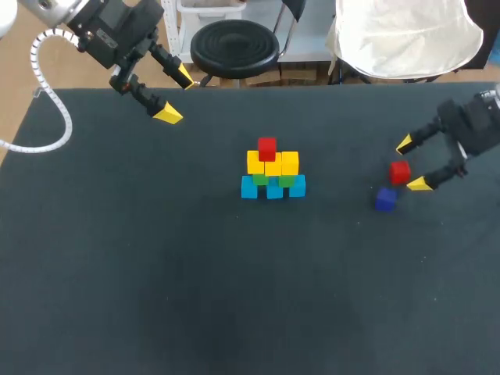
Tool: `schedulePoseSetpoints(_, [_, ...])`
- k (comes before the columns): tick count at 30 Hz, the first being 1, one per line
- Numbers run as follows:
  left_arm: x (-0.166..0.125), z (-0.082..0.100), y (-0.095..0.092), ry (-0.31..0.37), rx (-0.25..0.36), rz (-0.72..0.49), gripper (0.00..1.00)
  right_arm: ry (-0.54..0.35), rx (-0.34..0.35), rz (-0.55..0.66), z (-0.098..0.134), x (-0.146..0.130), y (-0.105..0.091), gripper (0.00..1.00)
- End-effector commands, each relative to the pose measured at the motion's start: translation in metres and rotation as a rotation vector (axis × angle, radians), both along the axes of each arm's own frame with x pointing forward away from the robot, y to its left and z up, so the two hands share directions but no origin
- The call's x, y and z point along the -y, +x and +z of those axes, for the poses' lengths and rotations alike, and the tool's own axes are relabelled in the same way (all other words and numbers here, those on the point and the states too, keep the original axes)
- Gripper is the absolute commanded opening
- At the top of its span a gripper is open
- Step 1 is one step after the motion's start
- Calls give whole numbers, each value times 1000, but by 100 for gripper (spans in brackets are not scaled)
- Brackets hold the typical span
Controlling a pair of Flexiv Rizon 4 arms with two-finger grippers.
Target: Place the blue cubes, place green cubes on the blue cubes, place the yellow cubes on the green cubes, then place the red cubes on the yellow cubes, and place purple cube on the red cubes.
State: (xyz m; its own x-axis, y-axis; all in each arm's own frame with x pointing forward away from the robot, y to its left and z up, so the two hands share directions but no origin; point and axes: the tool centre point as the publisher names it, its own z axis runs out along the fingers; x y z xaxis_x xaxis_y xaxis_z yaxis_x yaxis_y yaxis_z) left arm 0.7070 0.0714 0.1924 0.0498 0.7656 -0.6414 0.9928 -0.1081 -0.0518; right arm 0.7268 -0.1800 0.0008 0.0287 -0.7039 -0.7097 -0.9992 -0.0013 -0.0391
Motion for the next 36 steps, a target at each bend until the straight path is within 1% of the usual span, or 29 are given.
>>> schedulePoseSetpoints(1, [0, -1, -1, -3, 3, -1, 100, 15, -8, 19, 0, -1, 8, 100])
schedulePoseSetpoints(8, [0, -1, -1, -3, 3, -1, 100, 25, -12, 24, -3, -2, 8, 100])
schedulePoseSetpoints(9, [0, -1, -1, -3, 3, -1, 100, 26, -13, 24, -3, -2, 8, 97])
schedulePoseSetpoints(13, [0, -1, -1, -3, 3, -1, 100, 29, -15, 23, -4, -2, 9, 56])
schedulePoseSetpoints(14, [0, -1, -1, -3, 3, -1, 100, 30, -15, 24, -4, -2, 9, 49])
schedulePoseSetpoints(16, [0, -1, -1, -3, 3, -1, 100, 31, -15, 25, -5, -2, 9, 47])
schedulePoseSetpoints(19, [0, -1, -1, -3, 3, -1, 100, 31, -17, 27, -5, -2, 9, 45])
schedulePoseSetpoints(24, [0, -1, -1, -3, 3, -1, 100, 31, -20, 28, -6, -3, 8, 44])
schedulePoseSetpoints(29, [0, -1, -1, -3, 3, -1, 100, 32, -23, 26, -7, -3, 6, 45])
schedulePoseSetpoints(31, [0, -1, -1, -3, 3, -1, 100, 32, -23, 25, -7, -3, 6, 41])
schedulePoseSetpoints(32, [0, -1, -1, -3, 3, -1, 100, 32, -22, 25, -7, -3, 5, 37])
schedulePoseSetpoints(33, [0, -1, -1, -3, 3, -1, 100, 31, -20, 26, -6, -4, 5, 26])
schedulePoseSetpoints(34, [0, -1, -1, -3, 3, -1, 100, 30, -18, 27, -5, -4, 5, 8])
schedulePoseSetpoints(35, [0, -1, -1, -3, 3, -1, 100, 29, -15, 28, -4, -4, 5, 0])
schedulePoseSetpoints(36, [0, -1, -1, -3, 3, -1, 100, 29, -13, 28, -3, -4, 5, 0])
